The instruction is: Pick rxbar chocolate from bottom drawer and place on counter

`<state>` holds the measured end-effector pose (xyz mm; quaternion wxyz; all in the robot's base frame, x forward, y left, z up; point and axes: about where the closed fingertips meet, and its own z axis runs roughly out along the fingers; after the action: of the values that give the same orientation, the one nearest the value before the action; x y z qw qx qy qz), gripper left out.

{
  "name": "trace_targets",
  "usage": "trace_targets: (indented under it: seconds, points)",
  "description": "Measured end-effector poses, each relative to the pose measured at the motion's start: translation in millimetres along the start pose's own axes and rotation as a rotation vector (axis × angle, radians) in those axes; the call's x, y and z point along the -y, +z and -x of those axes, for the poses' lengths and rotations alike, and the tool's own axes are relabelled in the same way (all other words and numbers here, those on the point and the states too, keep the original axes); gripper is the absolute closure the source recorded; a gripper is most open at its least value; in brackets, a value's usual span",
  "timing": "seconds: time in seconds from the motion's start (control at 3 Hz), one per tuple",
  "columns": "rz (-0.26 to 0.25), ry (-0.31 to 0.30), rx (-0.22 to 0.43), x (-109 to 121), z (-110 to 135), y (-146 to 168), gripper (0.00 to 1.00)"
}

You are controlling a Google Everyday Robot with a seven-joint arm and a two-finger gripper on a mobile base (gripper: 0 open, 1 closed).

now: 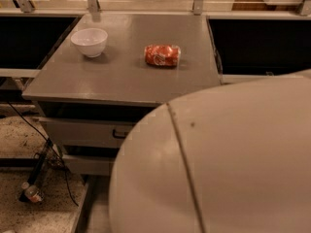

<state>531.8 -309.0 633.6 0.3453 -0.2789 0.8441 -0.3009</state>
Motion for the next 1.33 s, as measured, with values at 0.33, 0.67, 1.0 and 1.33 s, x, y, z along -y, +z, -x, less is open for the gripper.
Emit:
trace_targets:
  seconds: [0.33,0.67,1.0,1.33]
  points:
    - [-0.005,0.033,-0.078,11.3,-18.3,16.7,1.00]
    - [-0.037,0.040,-0.189,30.8,-58.9,51.3,1.00]
    - [-0.053,0.042,-0.294,42.5,-102.6,84.5,1.00]
    - [-0.047,-0.004,-0.339,34.2,-117.6,95.6,1.00]
